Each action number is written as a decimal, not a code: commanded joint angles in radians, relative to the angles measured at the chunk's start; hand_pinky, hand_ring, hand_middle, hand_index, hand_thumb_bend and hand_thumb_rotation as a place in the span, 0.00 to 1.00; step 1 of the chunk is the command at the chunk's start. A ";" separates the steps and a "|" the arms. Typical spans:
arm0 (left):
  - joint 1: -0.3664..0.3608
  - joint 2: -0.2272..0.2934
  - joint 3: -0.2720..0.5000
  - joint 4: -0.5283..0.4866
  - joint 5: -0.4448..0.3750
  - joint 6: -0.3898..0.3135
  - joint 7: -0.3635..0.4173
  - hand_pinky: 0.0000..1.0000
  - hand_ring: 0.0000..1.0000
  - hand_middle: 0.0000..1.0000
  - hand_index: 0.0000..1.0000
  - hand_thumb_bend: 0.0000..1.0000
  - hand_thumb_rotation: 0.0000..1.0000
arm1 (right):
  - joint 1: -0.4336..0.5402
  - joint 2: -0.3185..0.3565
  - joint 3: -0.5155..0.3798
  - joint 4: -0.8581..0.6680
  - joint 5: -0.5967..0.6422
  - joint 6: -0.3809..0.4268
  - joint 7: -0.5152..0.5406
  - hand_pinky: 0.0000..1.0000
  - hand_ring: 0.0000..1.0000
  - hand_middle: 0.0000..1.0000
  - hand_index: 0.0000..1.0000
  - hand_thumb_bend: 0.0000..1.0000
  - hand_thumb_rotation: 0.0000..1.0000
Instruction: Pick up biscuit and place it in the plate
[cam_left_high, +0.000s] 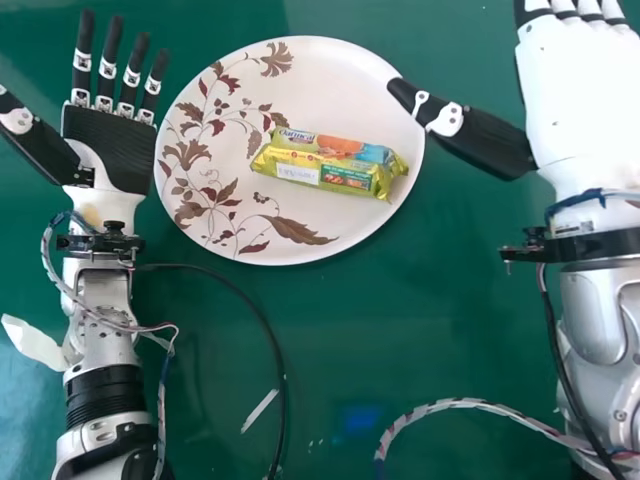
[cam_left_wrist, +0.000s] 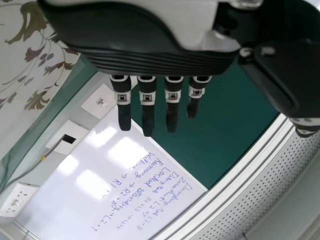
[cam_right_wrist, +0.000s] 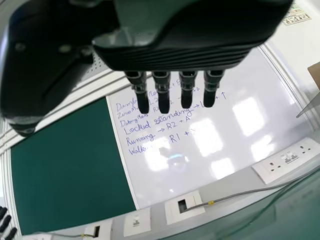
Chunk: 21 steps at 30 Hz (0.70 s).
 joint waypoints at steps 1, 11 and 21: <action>0.098 -0.036 -0.011 0.082 0.024 0.000 0.003 0.89 0.86 0.90 0.99 1.00 0.87 | 0.018 0.017 0.015 0.005 0.012 -0.009 -0.024 1.00 1.00 1.00 1.00 1.00 0.86; 0.100 -0.030 -0.029 0.087 0.049 -0.016 0.003 0.93 0.89 0.91 0.99 1.00 0.86 | 0.036 0.060 0.008 0.004 0.092 0.008 -0.048 1.00 1.00 1.00 1.00 1.00 0.86; -0.128 0.015 0.028 0.507 0.035 -0.078 -0.100 0.86 0.86 0.89 1.00 1.00 0.88 | 0.054 0.065 0.001 0.018 0.153 -0.020 -0.109 1.00 1.00 1.00 1.00 1.00 0.71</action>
